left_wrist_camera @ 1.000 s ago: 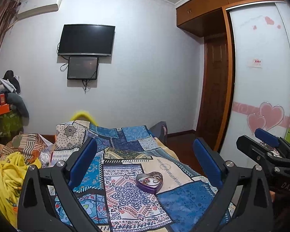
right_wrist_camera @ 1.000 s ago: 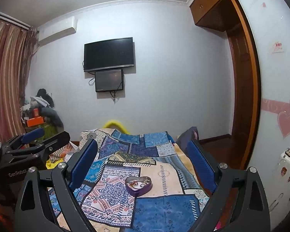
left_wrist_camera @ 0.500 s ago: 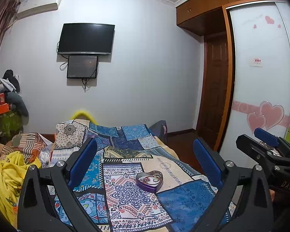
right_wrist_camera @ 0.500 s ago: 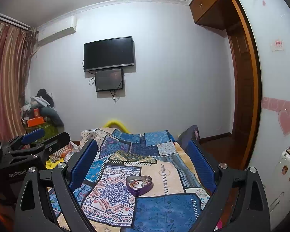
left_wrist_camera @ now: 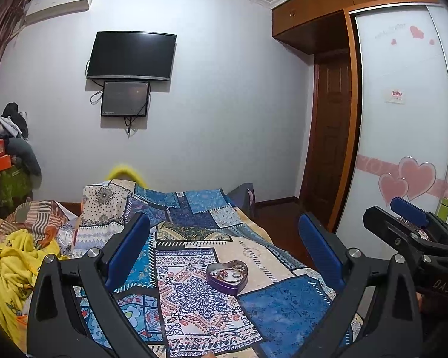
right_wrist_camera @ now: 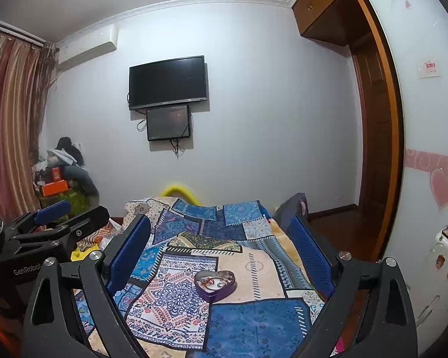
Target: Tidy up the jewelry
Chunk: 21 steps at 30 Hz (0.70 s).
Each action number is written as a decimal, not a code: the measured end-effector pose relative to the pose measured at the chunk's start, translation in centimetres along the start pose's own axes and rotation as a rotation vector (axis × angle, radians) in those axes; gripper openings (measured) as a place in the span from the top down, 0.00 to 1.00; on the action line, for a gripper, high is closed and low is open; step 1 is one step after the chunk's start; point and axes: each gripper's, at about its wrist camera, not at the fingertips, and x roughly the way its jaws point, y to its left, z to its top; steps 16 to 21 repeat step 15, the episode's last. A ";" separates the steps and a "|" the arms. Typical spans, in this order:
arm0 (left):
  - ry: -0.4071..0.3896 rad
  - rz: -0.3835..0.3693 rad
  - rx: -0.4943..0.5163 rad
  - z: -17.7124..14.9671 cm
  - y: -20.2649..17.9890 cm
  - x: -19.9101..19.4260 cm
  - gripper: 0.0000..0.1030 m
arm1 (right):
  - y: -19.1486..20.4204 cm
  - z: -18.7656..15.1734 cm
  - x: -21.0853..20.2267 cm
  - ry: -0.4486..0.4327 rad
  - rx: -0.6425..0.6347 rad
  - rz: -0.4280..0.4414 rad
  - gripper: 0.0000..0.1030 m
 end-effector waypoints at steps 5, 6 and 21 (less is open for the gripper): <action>0.011 -0.013 -0.003 -0.1 -0.1 0.1 0.03 | 0.0 0.0 0.1 0.002 0.004 -0.001 0.10; 0.011 -0.015 -0.002 -0.1 -0.1 0.1 0.03 | 0.0 0.0 0.1 0.002 0.004 -0.002 0.10; 0.012 -0.019 -0.011 -0.1 -0.1 0.3 0.03 | -0.3 -0.2 0.3 0.004 0.009 -0.001 0.10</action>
